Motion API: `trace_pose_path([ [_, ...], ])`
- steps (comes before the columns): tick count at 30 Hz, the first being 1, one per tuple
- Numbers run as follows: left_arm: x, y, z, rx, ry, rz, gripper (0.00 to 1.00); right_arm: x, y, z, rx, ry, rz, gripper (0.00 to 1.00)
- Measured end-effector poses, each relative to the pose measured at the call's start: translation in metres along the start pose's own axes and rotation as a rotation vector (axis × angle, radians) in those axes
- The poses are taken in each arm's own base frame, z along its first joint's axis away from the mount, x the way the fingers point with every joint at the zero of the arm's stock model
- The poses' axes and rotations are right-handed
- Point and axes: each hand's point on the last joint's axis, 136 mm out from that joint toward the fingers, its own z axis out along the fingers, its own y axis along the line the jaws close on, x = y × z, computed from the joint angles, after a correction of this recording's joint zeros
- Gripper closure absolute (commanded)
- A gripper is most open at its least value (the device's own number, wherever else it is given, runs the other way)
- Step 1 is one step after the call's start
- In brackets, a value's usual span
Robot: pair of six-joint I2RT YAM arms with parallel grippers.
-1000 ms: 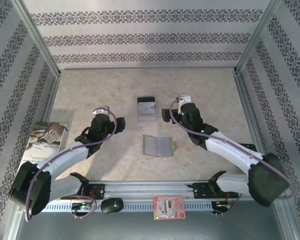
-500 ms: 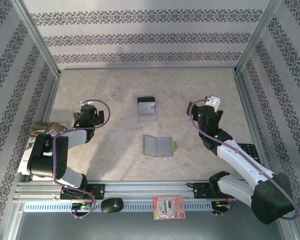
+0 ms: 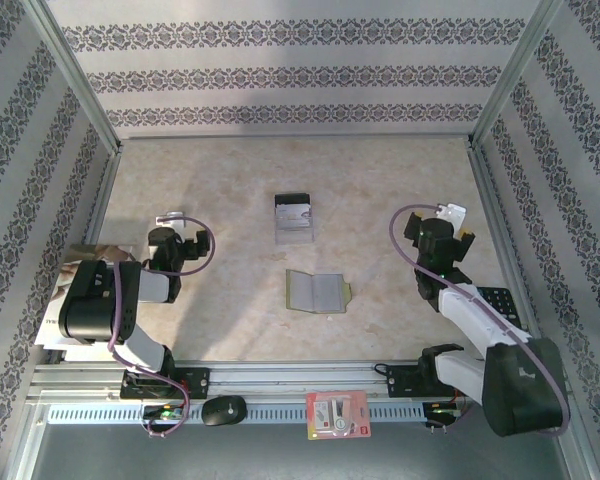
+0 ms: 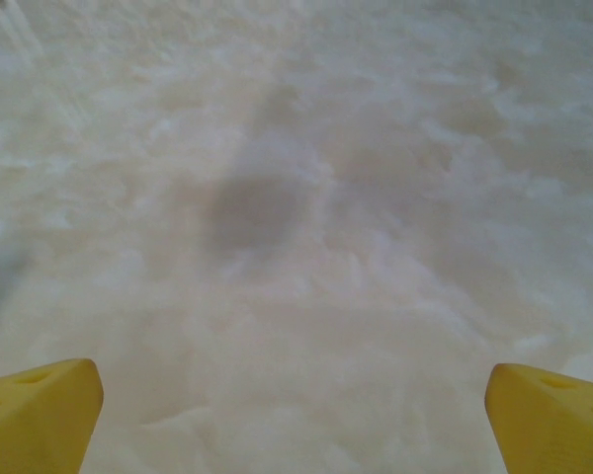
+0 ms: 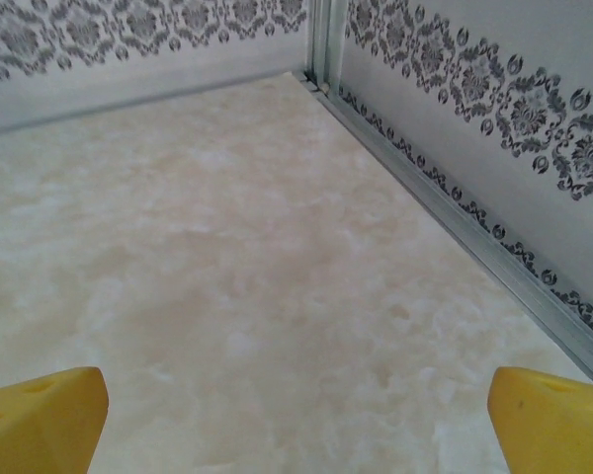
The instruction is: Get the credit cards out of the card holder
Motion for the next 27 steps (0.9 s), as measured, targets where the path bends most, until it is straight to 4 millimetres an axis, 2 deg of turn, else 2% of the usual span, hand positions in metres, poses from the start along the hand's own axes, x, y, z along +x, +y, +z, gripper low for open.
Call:
trace_pose_path([
  [4,-0.013,0.001,-0.003,-0.028,-0.069,-0.001,0.01,0.026,0.003,0.023,-0.023,0.023,-0.045,0.02],
  [10,-0.016,0.001,-0.004,-0.03,-0.088,0.005,0.01,0.037,0.021,0.045,-0.108,0.027,-0.085,0.02],
  [16,-0.024,-0.003,-0.002,-0.008,-0.101,0.008,0.01,0.018,0.038,0.049,-0.175,-0.02,-0.095,0.02],
  [20,-0.024,-0.004,-0.002,-0.005,-0.101,0.01,0.01,0.015,0.046,0.047,-0.224,-0.069,-0.095,0.02],
  [23,-0.024,-0.004,-0.002,-0.005,-0.1,0.011,0.01,0.037,0.043,0.045,-0.225,-0.034,-0.117,0.02],
  [27,-0.024,-0.004,-0.002,-0.005,-0.099,0.011,0.01,0.031,0.042,0.046,-0.224,-0.059,-0.105,0.02],
])
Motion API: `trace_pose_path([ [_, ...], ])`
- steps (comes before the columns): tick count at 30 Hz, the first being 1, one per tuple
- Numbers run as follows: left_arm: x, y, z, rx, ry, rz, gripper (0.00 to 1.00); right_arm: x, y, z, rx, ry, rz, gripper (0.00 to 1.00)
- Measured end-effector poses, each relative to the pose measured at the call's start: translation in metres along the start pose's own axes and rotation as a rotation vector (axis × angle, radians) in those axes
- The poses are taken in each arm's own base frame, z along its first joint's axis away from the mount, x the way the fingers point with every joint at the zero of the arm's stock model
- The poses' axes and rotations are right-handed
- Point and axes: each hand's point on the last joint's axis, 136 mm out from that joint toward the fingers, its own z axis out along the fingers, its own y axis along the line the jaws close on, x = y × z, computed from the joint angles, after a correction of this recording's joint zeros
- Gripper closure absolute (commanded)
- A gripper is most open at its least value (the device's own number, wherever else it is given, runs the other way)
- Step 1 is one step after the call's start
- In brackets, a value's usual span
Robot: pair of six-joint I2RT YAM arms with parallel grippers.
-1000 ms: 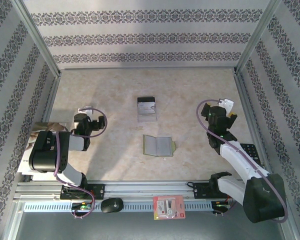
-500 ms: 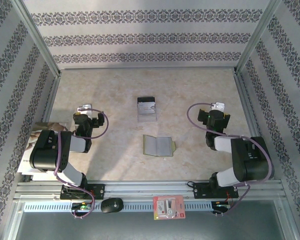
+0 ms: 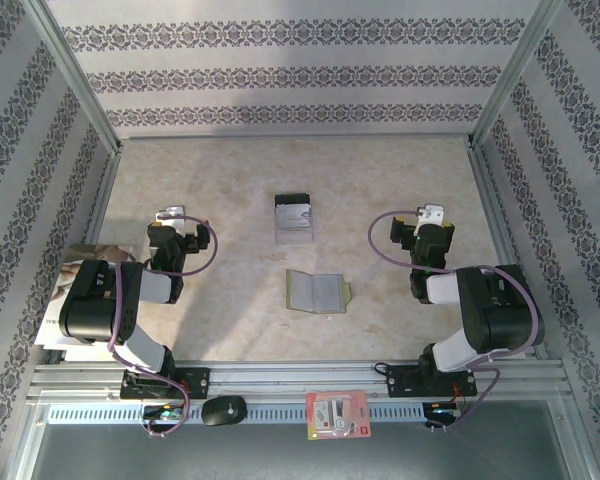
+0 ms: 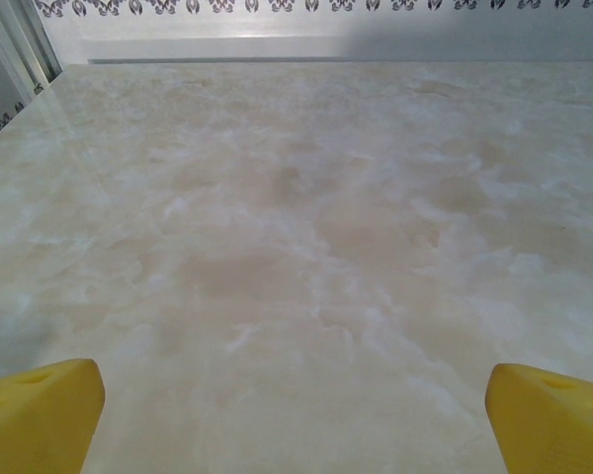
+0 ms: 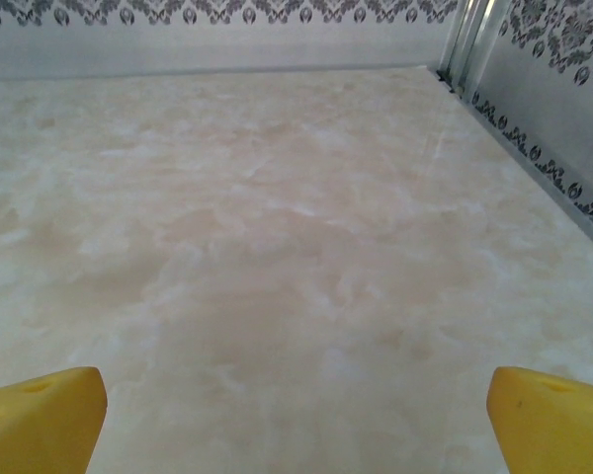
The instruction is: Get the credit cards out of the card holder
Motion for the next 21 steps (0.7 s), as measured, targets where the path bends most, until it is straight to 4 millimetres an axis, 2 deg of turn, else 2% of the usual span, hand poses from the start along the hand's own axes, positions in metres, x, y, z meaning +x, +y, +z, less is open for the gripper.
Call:
trace_pose_path([
  [21,0.0002,0.0,0.0,0.0,0.001,0.004,0.01,-0.0031,0.0002,0.0,0.0,-0.013,0.003,0.02],
])
